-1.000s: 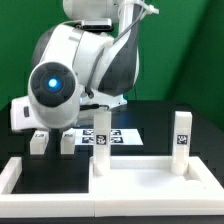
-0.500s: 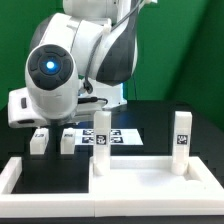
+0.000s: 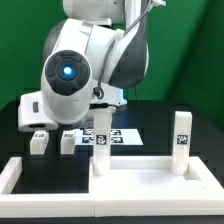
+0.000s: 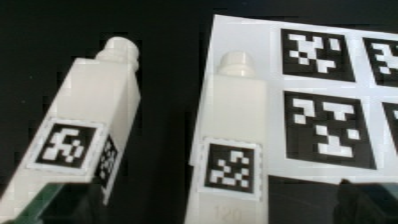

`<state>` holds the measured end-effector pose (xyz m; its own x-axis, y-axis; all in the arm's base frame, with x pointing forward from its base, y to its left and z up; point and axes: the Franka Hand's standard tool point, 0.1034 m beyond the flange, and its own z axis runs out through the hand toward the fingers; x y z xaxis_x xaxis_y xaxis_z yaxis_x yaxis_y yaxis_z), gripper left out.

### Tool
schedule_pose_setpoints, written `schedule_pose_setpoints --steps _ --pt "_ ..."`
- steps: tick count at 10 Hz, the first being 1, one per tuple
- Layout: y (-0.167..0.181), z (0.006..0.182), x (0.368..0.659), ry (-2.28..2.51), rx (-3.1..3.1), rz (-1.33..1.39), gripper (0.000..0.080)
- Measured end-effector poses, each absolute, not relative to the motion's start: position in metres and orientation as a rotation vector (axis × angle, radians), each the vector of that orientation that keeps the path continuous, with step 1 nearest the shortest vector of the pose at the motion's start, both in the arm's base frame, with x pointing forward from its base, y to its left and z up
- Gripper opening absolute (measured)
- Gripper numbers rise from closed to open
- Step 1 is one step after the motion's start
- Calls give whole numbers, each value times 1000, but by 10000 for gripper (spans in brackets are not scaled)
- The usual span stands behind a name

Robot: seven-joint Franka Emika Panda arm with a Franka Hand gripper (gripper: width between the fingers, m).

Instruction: Assemble desk

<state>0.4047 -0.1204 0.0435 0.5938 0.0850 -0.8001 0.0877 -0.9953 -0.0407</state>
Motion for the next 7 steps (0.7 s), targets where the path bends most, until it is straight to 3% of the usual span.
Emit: schedule_pose_setpoints --steps 4,7 --pt "-120 24 403 171 2795 -1390 649" --pt "-120 21 400 172 2789 -1399 649"
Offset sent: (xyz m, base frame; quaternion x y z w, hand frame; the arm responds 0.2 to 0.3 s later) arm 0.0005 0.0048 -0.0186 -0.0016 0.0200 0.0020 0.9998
